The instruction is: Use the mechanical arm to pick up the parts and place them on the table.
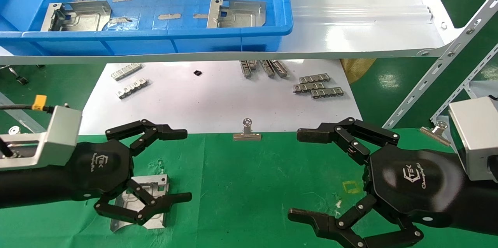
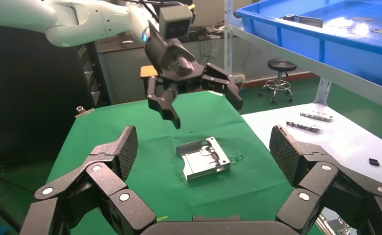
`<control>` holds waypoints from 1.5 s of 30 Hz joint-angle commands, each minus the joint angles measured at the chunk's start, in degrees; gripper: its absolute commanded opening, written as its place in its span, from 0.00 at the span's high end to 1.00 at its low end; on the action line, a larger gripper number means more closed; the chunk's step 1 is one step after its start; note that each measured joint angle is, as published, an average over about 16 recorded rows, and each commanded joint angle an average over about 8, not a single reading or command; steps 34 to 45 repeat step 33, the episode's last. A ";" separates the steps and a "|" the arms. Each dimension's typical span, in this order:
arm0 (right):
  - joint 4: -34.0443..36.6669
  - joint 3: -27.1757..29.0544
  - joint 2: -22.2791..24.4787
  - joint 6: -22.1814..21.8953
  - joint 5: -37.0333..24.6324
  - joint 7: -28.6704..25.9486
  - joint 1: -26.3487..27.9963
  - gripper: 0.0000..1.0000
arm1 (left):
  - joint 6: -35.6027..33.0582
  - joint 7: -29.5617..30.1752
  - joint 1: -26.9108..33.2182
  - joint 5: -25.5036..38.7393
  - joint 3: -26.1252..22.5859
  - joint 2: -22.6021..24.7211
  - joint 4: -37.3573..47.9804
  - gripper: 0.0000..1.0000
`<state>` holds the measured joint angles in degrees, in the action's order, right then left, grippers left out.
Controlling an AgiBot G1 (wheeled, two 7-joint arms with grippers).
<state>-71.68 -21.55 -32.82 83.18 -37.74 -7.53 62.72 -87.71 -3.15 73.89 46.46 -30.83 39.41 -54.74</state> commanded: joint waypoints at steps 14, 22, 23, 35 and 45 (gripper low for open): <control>0.00 0.00 0.00 0.00 0.00 0.00 0.00 0.00 | 1.55 10.64 -9.43 -3.52 11.34 -3.36 -14.42 0.00; 0.01 0.00 0.00 -0.01 0.01 0.00 -0.01 0.00 | 2.09 14.39 -12.99 -4.86 15.64 -4.62 -19.89 0.00; 0.01 0.00 0.00 -0.01 0.01 0.00 -0.01 0.00 | 2.11 14.49 -13.15 -4.93 15.83 -4.68 -20.12 0.00; 0.01 0.01 0.01 -0.02 0.01 0.00 -0.01 0.00 | 2.18 14.37 -13.12 -5.02 15.74 -4.70 -19.97 0.00; 0.01 0.01 0.01 -0.02 0.01 0.00 -0.01 0.00 | 2.18 14.37 -13.12 -5.02 15.74 -4.70 -19.97 0.00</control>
